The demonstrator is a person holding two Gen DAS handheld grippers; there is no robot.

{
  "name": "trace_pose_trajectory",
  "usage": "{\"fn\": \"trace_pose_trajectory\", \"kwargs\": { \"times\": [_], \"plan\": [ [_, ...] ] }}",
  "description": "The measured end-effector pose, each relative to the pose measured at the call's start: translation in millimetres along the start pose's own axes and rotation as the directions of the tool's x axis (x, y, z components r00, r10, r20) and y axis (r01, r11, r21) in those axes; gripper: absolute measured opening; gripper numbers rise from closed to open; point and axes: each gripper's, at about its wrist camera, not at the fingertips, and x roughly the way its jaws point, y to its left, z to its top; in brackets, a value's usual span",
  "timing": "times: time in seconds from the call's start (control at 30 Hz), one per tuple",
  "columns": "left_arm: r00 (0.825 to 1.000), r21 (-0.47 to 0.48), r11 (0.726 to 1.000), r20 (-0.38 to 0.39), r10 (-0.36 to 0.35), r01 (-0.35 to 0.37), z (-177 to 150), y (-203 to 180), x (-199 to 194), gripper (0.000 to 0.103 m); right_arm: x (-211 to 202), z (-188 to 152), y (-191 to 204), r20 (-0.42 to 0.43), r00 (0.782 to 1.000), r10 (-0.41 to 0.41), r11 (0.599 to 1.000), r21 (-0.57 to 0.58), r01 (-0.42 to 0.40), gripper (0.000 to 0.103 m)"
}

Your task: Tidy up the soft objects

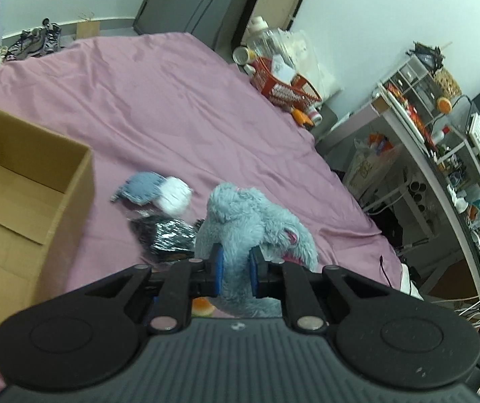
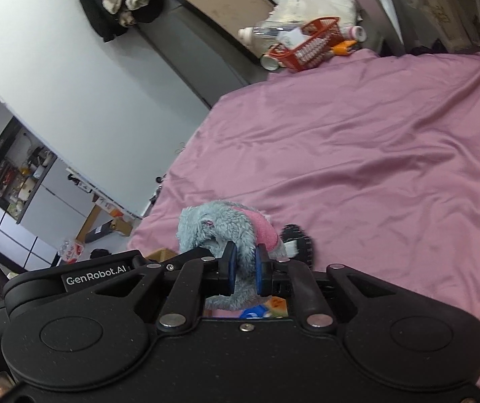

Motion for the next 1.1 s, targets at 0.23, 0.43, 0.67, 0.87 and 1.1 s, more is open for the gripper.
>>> {"fn": "trace_pose_trajectory", "kwargs": {
  "times": [0.23,0.43,0.67,0.87,1.1],
  "plan": [
    [0.999,-0.027,1.000,0.046,0.010,-0.009,9.8,24.0,-34.6,0.014,3.0,-8.8,38.5,-0.001,0.999,0.032,0.999,-0.039,-0.032,0.011],
    [0.997,-0.055,0.998,0.074,0.025,-0.021,17.1,50.1,-59.6,0.014,8.0,-20.3,68.9,-0.008,0.998,0.057,0.995,-0.076,-0.058,0.011],
    [0.996,-0.079,0.997,0.090,0.029,-0.022,27.0,75.9,-77.3,0.014,16.4,-31.9,99.9,-0.016,0.998,0.065,0.992,-0.107,-0.066,0.011],
    [0.995,-0.106,0.994,0.096,0.035,-0.025,32.7,100.1,-87.2,0.015,26.2,-41.4,121.3,-0.029,0.998,0.063,0.989,-0.130,-0.066,0.011],
    [0.994,-0.148,0.988,0.098,0.056,-0.041,36.6,130.4,-90.4,0.015,47.2,-53.4,140.5,-0.068,0.996,0.062,0.987,-0.144,-0.071,0.011]
  ]
}}
